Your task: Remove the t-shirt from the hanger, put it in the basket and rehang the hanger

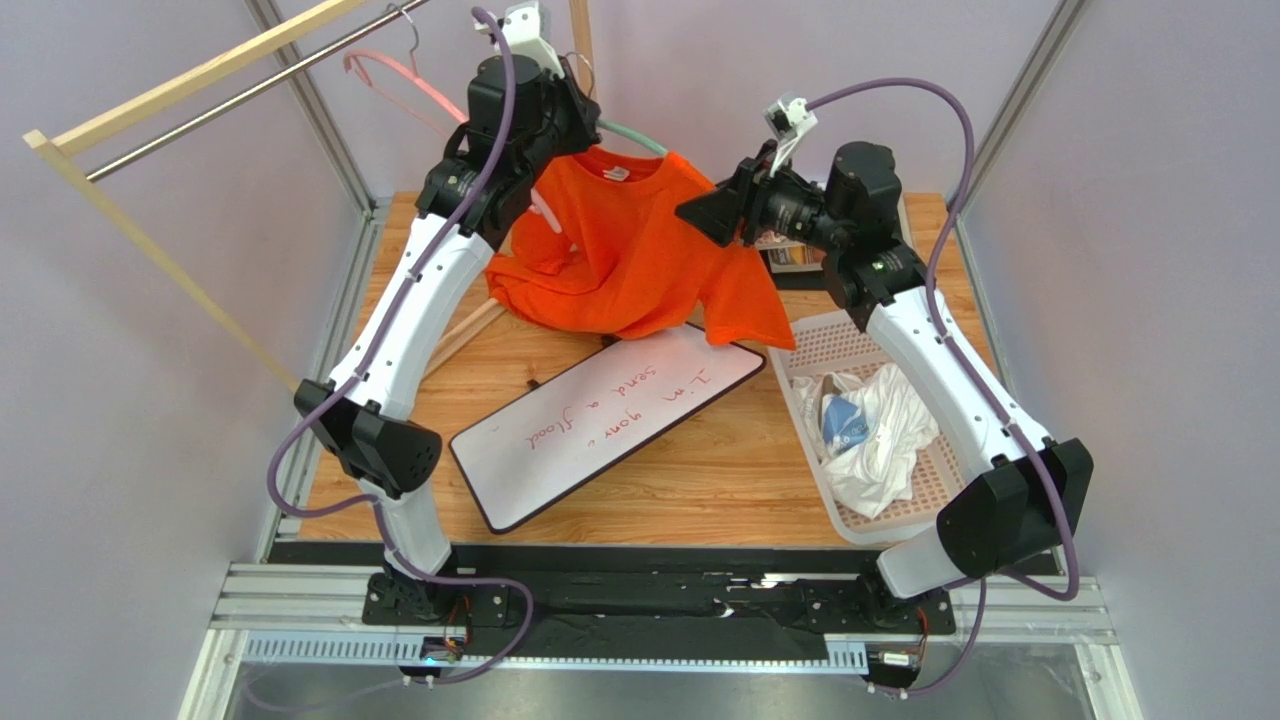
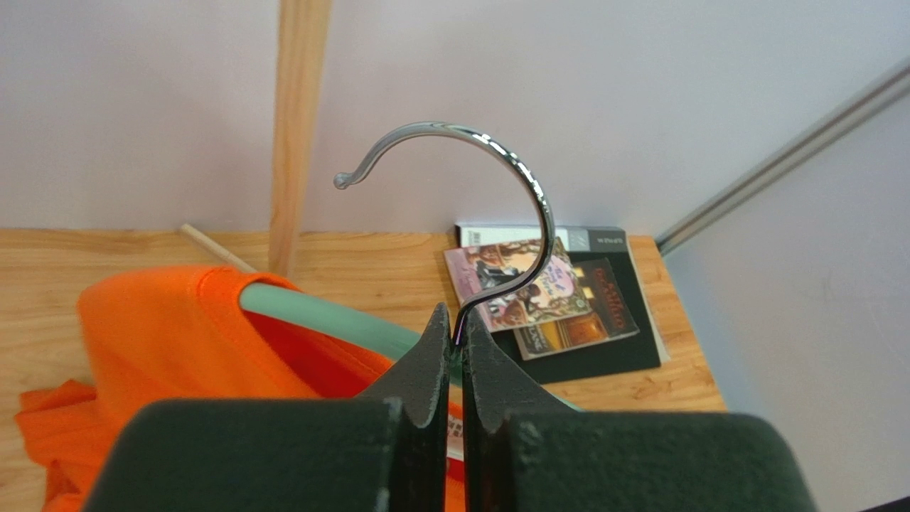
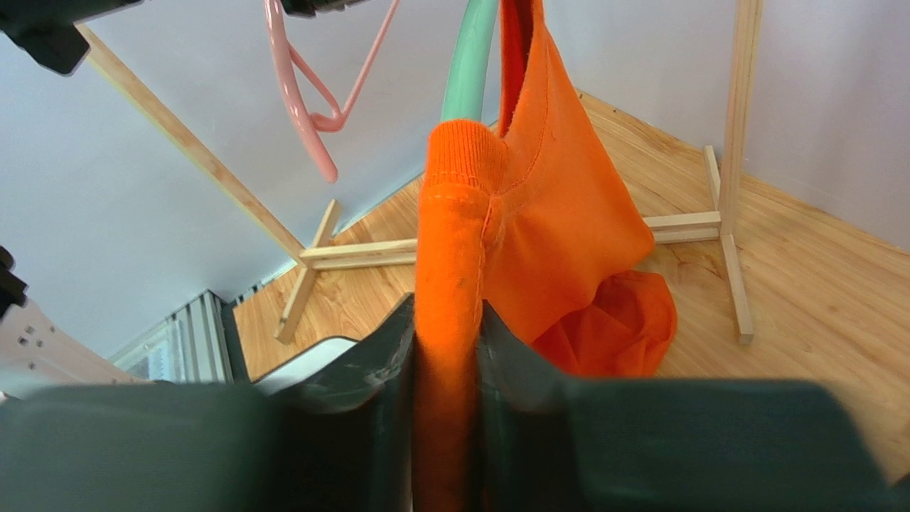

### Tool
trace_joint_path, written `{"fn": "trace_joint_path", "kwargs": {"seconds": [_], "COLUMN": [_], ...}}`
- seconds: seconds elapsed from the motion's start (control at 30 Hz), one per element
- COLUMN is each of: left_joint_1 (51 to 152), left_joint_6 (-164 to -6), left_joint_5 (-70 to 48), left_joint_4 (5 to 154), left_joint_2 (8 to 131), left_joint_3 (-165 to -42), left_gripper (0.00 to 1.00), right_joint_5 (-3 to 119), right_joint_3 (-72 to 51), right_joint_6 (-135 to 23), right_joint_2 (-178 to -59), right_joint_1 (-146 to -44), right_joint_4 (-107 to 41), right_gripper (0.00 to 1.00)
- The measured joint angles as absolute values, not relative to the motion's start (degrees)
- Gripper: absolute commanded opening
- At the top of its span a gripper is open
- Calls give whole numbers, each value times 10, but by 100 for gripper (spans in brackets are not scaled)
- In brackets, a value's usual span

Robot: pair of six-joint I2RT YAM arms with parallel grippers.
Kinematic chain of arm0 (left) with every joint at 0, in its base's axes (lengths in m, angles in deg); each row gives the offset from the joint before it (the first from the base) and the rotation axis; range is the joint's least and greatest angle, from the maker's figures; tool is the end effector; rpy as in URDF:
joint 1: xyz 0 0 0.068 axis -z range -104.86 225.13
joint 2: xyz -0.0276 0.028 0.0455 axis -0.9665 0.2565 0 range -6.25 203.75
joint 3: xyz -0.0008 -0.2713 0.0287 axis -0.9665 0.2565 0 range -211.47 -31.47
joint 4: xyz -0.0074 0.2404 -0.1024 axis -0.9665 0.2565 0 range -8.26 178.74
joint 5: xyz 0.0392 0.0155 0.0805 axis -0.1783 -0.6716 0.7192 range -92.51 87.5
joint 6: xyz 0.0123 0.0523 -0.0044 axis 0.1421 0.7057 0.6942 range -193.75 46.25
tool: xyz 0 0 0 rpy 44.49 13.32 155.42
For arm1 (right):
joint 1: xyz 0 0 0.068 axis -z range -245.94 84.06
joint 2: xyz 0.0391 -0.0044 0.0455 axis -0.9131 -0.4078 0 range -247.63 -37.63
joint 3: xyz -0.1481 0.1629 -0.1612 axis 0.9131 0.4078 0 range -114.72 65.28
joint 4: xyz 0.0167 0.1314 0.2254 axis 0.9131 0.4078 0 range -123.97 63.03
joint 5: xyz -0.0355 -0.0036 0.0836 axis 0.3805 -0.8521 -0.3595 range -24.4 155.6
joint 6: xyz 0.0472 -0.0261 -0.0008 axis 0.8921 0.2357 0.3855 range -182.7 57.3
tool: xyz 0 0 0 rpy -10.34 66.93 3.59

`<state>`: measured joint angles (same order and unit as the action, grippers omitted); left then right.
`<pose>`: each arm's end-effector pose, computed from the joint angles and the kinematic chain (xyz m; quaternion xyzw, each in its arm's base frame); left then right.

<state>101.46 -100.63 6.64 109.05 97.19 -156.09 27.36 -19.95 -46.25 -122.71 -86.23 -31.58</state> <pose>0.3579 -0.1708 0.5031 -0.0569 0.7413 -0.2452 0.6221 0.3151 0.1401 0.4332 -0.2498 0.6731 0.4305 0.5470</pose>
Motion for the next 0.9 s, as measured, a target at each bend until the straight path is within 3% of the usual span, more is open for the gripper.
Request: {"fn": "trace_joint_path", "kwargs": {"seconds": [0.13, 0.27, 0.47, 0.53, 0.63, 0.67, 0.73, 0.77, 0.8, 0.9], "left_joint_1": [1008, 1005, 1006, 1006, 1006, 1006, 1006, 1006, 1006, 1006], "left_joint_6": [-1019, -1024, -1023, -1023, -1021, -1021, -1021, -1021, -1021, -1022], "left_joint_5": [95, 111, 116, 118, 121, 122, 125, 127, 128, 136], "left_joint_4": [1091, 1090, 1089, 1089, 1089, 1089, 1089, 1089, 1089, 1090], "left_joint_2": [972, 972, 972, 972, 972, 972, 972, 972, 972, 972], "left_joint_3": [-1570, -1586, -1604, -1605, -1605, -1605, -1605, -1606, -1607, -1612], "left_gripper": [0, 0, 0, 0, 0, 0, 0, 0, 0, 0], "right_joint_5": [305, 333, 379, 397, 429, 440, 457, 465, 472, 492], "right_joint_3": [-209, -206, -190, -190, -189, -186, -179, -176, -173, -160], "right_joint_6": [-477, -498, -527, -533, -541, -543, -549, -550, -553, -552], "right_joint_2": [-1221, -1206, -1172, -1166, -1157, -1153, -1143, -1139, -1135, -1125], "right_joint_1": [-864, -864, -864, -864, -864, -864, -864, -864, -864, -864], "right_joint_4": [-293, -266, -227, -217, -200, -198, -194, -191, -190, -186], "right_gripper": [78, 79, 72, 66, 49, 36, 22, 7, 1, 0]}}
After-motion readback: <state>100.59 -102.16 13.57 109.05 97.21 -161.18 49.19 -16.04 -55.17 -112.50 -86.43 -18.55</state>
